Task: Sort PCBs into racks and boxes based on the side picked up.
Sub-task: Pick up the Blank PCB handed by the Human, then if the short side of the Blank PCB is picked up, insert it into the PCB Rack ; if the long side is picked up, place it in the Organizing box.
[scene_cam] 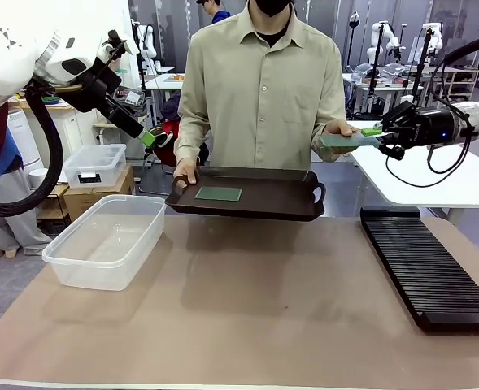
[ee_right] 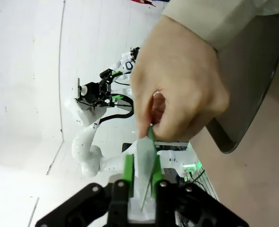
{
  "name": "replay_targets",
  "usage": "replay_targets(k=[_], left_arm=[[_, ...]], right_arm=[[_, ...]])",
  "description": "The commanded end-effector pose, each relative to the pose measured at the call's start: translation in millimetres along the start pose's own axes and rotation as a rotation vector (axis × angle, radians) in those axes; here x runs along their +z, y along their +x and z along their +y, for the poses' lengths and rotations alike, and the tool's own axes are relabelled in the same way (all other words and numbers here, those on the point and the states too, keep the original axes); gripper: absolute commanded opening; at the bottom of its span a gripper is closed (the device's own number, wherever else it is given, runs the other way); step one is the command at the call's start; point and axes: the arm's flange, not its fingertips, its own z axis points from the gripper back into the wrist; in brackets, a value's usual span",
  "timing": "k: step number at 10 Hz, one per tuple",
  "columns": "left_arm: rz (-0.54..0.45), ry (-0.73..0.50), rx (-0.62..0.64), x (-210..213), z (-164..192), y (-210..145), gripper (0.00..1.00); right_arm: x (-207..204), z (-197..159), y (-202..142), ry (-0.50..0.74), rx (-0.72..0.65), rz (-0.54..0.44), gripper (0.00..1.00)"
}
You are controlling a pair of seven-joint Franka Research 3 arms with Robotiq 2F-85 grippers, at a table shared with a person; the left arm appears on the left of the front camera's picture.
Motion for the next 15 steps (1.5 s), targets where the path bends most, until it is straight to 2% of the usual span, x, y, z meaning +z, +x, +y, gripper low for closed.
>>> replay_targets(k=[1, 7, 8, 9, 10, 15], left_arm=[[0.001, -0.004, 0.005, -0.9, -0.4, -1.8, 1.0], [0.001, -0.004, 0.005, -0.9, -0.4, -1.8, 1.0], [0.001, -0.004, 0.005, -0.9, -0.4, -1.8, 1.0], [0.001, -0.004, 0.005, -0.9, -0.4, -1.8, 1.0], [0.001, -0.004, 0.005, -0.9, -0.4, -1.8, 1.0], [0.001, -0.004, 0.005, -0.9, -0.4, -1.8, 1.0]], right_arm=[[3.0, 3.4, 3.8, 0.031, -0.047, 0.025, 0.0], [7.5, 1.1, 2.8, 0.034, -0.079, 0.029, 0.0], [6.9, 1.9, 2.9, 0.042, -0.066, 0.018, 0.0], [9.3, 4.3, 4.7, 0.015, -0.125, -0.037, 0.0], [4.3, -2.5, -1.7, 0.014, -0.063, 0.012, 0.0], [4.3, -2.5, -1.7, 0.014, -0.063, 0.012, 0.0]])
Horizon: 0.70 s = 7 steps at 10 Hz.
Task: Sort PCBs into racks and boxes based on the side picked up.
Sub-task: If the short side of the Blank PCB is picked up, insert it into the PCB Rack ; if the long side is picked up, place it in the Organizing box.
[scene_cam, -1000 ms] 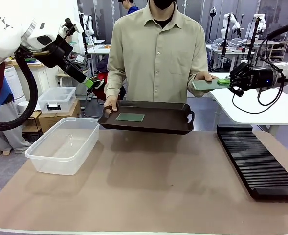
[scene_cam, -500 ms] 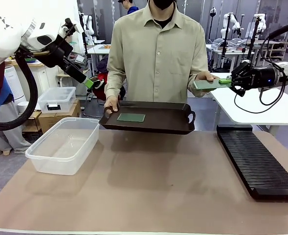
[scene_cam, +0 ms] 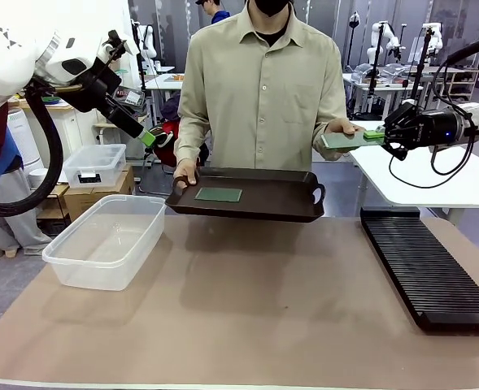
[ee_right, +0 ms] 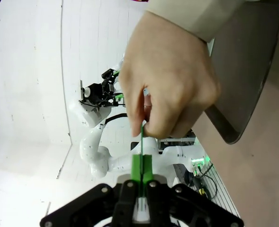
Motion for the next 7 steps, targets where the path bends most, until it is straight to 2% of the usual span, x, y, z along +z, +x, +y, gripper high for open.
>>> replay_targets(k=[1, 7], left_arm=[[0.001, -0.004, 0.005, -0.9, -0.4, -1.8, 1.0], [0.001, -0.004, 0.005, -0.9, -0.4, -1.8, 1.0]], right_arm=[[-1.3, -0.5, -0.3, 0.002, 0.012, 0.005, 0.0], [-1.3, -0.5, -0.3, 0.002, 0.012, 0.005, 0.0]])
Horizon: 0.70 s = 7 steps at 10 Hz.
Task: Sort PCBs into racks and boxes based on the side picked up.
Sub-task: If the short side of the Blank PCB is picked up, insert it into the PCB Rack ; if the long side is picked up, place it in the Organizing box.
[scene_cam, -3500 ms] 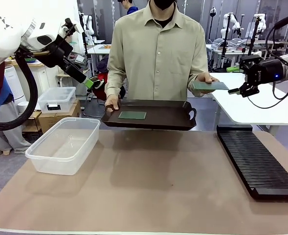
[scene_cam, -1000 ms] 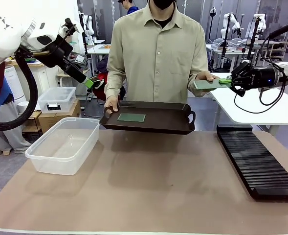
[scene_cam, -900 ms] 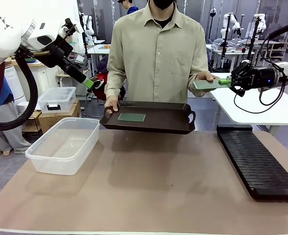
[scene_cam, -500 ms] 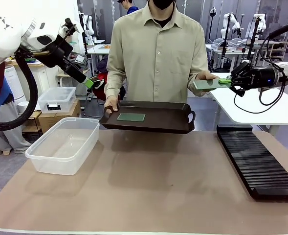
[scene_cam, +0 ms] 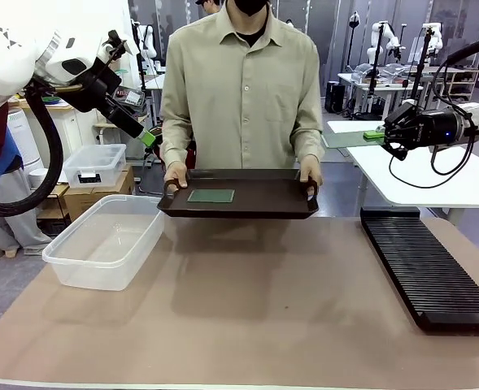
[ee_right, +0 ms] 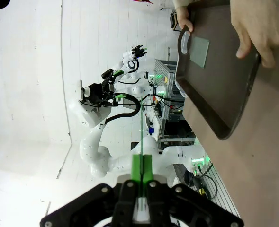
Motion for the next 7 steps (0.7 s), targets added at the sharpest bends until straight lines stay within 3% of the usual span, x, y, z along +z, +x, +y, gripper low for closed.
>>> replay_targets(k=[1, 7], left_arm=[[0.001, -0.004, 0.005, -0.9, -0.4, -1.8, 1.0], [0.001, -0.004, 0.005, -0.9, -0.4, -1.8, 1.0]], right_arm=[[-1.3, -0.5, -0.3, 0.002, 0.012, 0.005, 0.0], [-1.3, -0.5, -0.3, 0.002, 0.012, 0.005, 0.0]])
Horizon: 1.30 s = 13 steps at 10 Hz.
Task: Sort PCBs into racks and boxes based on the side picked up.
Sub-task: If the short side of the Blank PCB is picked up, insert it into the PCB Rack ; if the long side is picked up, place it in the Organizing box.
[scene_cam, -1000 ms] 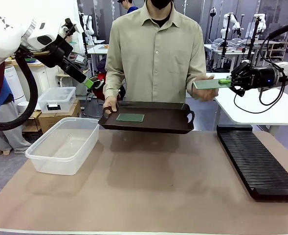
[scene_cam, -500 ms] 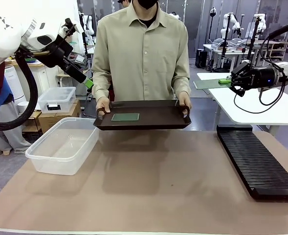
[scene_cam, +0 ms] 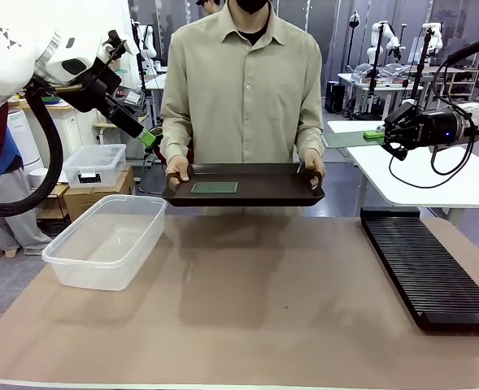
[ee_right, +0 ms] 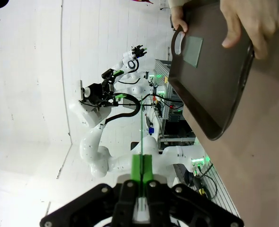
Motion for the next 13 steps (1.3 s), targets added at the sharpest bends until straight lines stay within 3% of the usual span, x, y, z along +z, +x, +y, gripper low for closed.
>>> replay_targets(k=[1, 3, 6, 9, 10, 12, 13], left_arm=[[0.001, -0.004, 0.005, -0.9, -0.4, -1.8, 1.0], [0.001, -0.004, 0.005, -0.9, -0.4, -1.8, 1.0], [0.001, -0.004, 0.005, -0.9, -0.4, -1.8, 1.0], [0.001, -0.004, 0.005, -0.9, -0.4, -1.8, 1.0], [0.001, -0.004, 0.005, -0.9, -0.4, -1.8, 1.0], [0.001, -0.004, 0.005, -0.9, -0.4, -1.8, 1.0], [0.001, -0.004, 0.005, -0.9, -0.4, -1.8, 1.0]], right_arm=[[-1.3, -0.5, -0.3, 0.002, 0.012, 0.005, 0.0], [2.8, 2.6, -4.5, -0.014, -0.008, 0.023, 0.02], [20.7, 20.0, -20.2, -0.068, 0.144, 0.017, 0.02], [46.9, 34.8, -38.3, -0.16, 0.461, 0.031, 0.02], [56.3, 37.3, -42.1, -0.182, 0.598, -0.033, 0.02], [77.0, 37.5, -54.2, -0.271, 0.86, -0.031, 0.02], [86.4, 35.7, -62.8, -0.322, 0.922, -0.044, 0.02]])
